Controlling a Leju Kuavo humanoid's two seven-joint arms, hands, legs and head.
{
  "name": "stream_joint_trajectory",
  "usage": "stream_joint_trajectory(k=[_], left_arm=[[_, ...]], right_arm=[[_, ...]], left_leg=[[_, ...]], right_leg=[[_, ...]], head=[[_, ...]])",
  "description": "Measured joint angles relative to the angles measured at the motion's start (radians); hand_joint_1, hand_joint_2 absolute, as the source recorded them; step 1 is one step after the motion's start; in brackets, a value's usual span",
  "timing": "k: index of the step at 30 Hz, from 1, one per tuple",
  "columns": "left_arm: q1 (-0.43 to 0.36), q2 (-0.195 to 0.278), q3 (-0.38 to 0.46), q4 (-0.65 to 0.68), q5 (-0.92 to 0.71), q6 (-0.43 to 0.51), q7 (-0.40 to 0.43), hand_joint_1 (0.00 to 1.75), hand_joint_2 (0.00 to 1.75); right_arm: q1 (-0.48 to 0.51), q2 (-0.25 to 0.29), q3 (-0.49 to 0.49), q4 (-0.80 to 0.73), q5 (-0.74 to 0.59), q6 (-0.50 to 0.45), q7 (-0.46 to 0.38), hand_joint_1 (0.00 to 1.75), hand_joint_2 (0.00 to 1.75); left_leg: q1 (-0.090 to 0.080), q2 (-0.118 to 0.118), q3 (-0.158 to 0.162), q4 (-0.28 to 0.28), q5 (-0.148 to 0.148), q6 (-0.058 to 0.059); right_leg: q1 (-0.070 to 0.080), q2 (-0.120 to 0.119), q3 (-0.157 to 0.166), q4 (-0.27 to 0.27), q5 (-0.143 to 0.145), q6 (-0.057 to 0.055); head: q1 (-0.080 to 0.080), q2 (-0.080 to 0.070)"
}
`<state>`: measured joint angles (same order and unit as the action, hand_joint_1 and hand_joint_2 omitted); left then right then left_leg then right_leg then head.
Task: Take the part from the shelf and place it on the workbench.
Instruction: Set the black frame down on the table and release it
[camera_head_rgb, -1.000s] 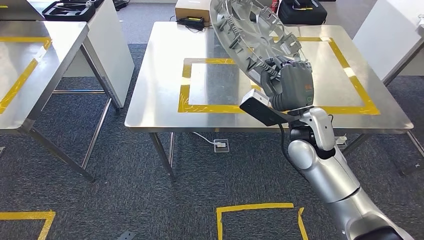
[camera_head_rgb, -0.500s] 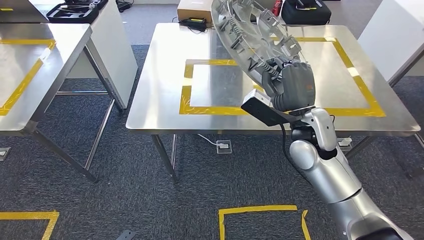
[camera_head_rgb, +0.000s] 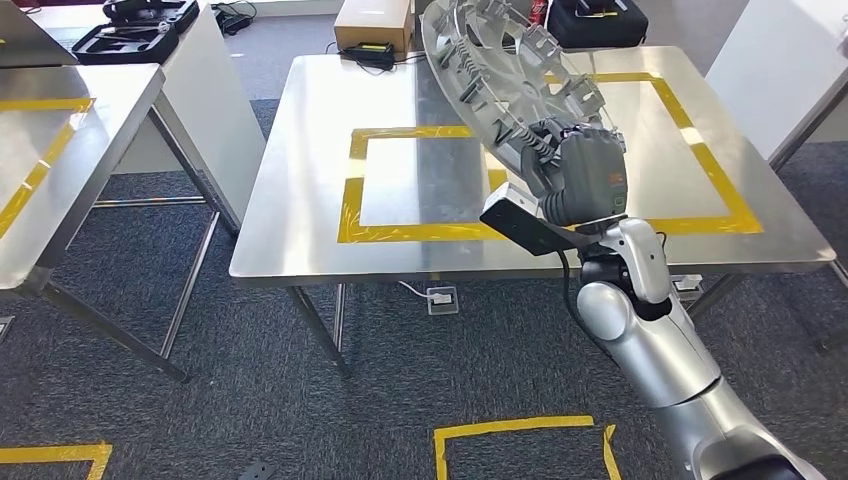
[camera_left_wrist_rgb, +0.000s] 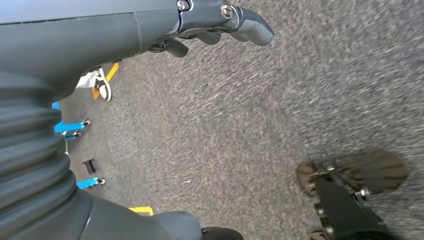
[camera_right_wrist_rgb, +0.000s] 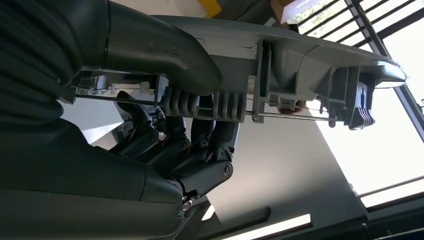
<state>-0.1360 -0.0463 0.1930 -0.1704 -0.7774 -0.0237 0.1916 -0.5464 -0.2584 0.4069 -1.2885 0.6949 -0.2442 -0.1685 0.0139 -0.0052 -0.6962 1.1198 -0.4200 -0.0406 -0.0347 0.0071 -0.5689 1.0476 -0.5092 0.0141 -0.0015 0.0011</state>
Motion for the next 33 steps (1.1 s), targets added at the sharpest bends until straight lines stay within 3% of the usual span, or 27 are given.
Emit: stream_joint_trajectory(k=[2,6,8,10,11,12,13,15,16,18,21,22,24,26,27,28,30,31,33], left_arm=[[-0.002,0.0,0.0,0.0,0.0,0.0,0.0,0.0,1.75],[-0.001,0.0,0.0,-0.001,0.0,0.0,0.0,0.0,1.75],[-0.002,0.0,0.001,-0.001,0.0,0.0,-0.001,0.0,1.75],[-0.002,0.0,0.002,-0.001,0.0,0.0,-0.002,0.0,1.75],[-0.002,-0.001,0.002,-0.001,0.0,0.0,-0.002,0.0,1.75],[-0.001,-0.001,0.002,0.0,0.0,0.0,-0.002,0.0,1.75],[-0.001,-0.001,0.002,-0.001,0.0,0.0,-0.003,0.0,1.75],[-0.001,-0.003,0.002,-0.001,0.0,0.0,-0.003,0.0,1.75],[-0.002,-0.004,0.002,-0.001,0.0,0.0,-0.003,0.0,1.75],[-0.003,-0.005,0.003,0.0,0.0,0.0,-0.003,0.0,1.75],[-0.004,-0.004,0.003,-0.001,0.0,0.0,-0.003,0.0,1.75],[-0.004,-0.004,0.003,-0.001,0.0,0.0,-0.003,0.0,1.75],[-0.004,-0.004,0.003,-0.001,-0.002,0.0,-0.003,0.0,1.75],[-0.003,-0.003,0.003,-0.001,-0.005,0.0,-0.003,0.0,1.75],[-0.002,-0.002,0.003,-0.001,-0.006,0.0,-0.003,0.0,1.75],[-0.002,-0.002,0.003,-0.001,-0.007,0.0,-0.004,0.0,1.75],[-0.002,-0.002,0.003,0.0,-0.009,-0.001,-0.003,0.0,1.75],[-0.002,-0.003,0.003,0.0,-0.011,-0.001,-0.003,0.0,1.75],[-0.003,-0.003,0.005,0.0,-0.015,-0.002,-0.002,0.0,1.75]], right_arm=[[-0.002,0.0,-0.001,0.0,-0.001,0.0,-0.003,1.75,1.75],[-0.004,0.001,-0.002,0.002,-0.001,0.0,-0.005,1.75,1.75],[-0.004,0.001,-0.002,0.003,-0.001,0.0,-0.006,1.75,1.75],[-0.001,0.001,-0.002,0.004,0.0,0.0,-0.007,1.75,1.75],[0.002,0.001,-0.002,0.004,0.0,0.0,-0.007,1.75,1.75],[0.004,0.001,-0.002,0.004,0.0,0.0,-0.006,1.75,1.75],[0.005,0.001,-0.002,0.005,0.0,0.0,-0.005,1.75,1.75],[0.005,0.001,-0.003,0.005,0.0,0.0,-0.006,1.75,1.75],[0.004,0.001,-0.005,0.005,0.0,0.0,-0.006,1.75,1.75],[0.002,0.002,-0.007,0.005,0.001,0.0,-0.007,1.75,1.75],[0.001,0.002,-0.012,0.007,0.007,0.002,-0.001,1.75,1.75],[-0.001,0.002,-0.013,0.009,0.012,0.004,0.004,1.75,1.75],[-0.011,0.002,-0.015,0.026,0.024,0.011,0.017,1.75,1.75],[-0.029,0.001,-0.019,0.066,0.034,0.019,0.03,1.75,1.75],[-0.04,0.001,-0.023,0.097,0.037,0.021,0.032,1.75,1.75],[-0.053,0.0,-0.029,0.131,0.041,0.025,0.036,1.75,1.75],[-0.089,-0.006,-0.042,0.215,0.051,0.032,0.041,1.75,1.75],[-0.113,-0.01,-0.049,0.263,0.056,0.035,0.039,1.75,1.75],[-0.157,-0.022,-0.063,0.36,0.063,0.035,0.024,1.75,1.75]], left_leg=[[-0.005,-0.001,0.032,-0.063,0.005,0.012],[-0.005,-0.003,0.046,-0.077,-0.012,0.045],[-0.004,-0.003,0.056,-0.083,-0.017,0.059],[-0.009,-0.004,0.063,-0.082,-0.025,0.067],[-0.012,-0.005,0.068,-0.082,-0.03,0.07],[-0.015,-0.006,0.075,-0.081,-0.036,0.071],[-0.018,-0.007,0.083,-0.08,-0.042,0.072],[-0.023,-0.009,0.098,-0.078,-0.055,0.069],[-0.025,-0.01,0.101,-0.077,-0.061,0.065],[-0.025,-0.011,0.101,-0.077,-0.066,0.056],[-0.025,-0.009,0.1,-0.066,-0.078,0.038],[-0.024,-0.008,0.087,-0.037,-0.092,0.032],[-0.016,-0.005,0.025,0.076,-0.133,0.018],[-0.006,-0.002,-0.046,0.18,-0.152,0.007],[-0.003,-0.001,-0.06,0.184,-0.133,0.003],[0.001,0.0,-0.054,0.151,-0.096,-0.001],[0.007,0.001,-0.005,0.022,-0.015,-0.009],[0.007,0.0,0.018,-0.032,0.004,-0.006],[0.003,-0.003,0.036,-0.073,0.001,0.01]], right_leg=[[0.003,0.002,0.005,-0.003,-0.007,0.013],[0.002,-0.001,0.003,0.008,-0.023,0.035],[0.005,-0.003,-0.047,0.103,-0.061,0.036],[0.01,-0.003,-0.13,0.232,-0.097,0.034],[0.012,-0.003,-0.16,0.266,-0.092,0.032],[0.015,-0.003,-0.172,0.262,-0.066,0.027],[0.019,-0.003,-0.163,0.218,-0.023,0.021],[0.029,-0.005,-0.118,0.087,0.06,0.002],[0.033,-0.005,-0.097,0.036,0.077,-0.007],[0.04,-0.005,-0.079,0.0,0.07,-0.018],[0.033,-0.004,-0.062,-0.019,0.066,-0.029],[0.028,-0.005,-0.054,-0.024,0.064,-0.033],[0.024,-0.006,-0.041,-0.027,0.057,-0.038],[0.02,-0.004,-0.031,-0.027,0.048,-0.036],[0.018,-0.004,-0.023,-0.027,0.042,-0.032],[0.014,-0.003,-0.014,-0.026,0.035,-0.027],[0.007,-0.003,0.001,-0.023,0.02,-0.013],[0.006,-0.003,0.004,-0.02,0.013,-0.005],[0.007,-0.002,0.004,-0.021,0.007,0.011]], head=[[-0.001,0.0],[0.002,0.0],[0.004,0.0],[0.005,0.0],[0.005,0.0],[0.005,0.0],[0.005,0.0],[0.005,0.0],[0.004,0.0],[0.001,0.0],[-0.001,0.0],[-0.002,0.0],[-0.006,0.0],[-0.006,0.0],[-0.006,0.0],[-0.005,0.0],[-0.007,0.0],[-0.009,0.0],[-0.014,0.0]])
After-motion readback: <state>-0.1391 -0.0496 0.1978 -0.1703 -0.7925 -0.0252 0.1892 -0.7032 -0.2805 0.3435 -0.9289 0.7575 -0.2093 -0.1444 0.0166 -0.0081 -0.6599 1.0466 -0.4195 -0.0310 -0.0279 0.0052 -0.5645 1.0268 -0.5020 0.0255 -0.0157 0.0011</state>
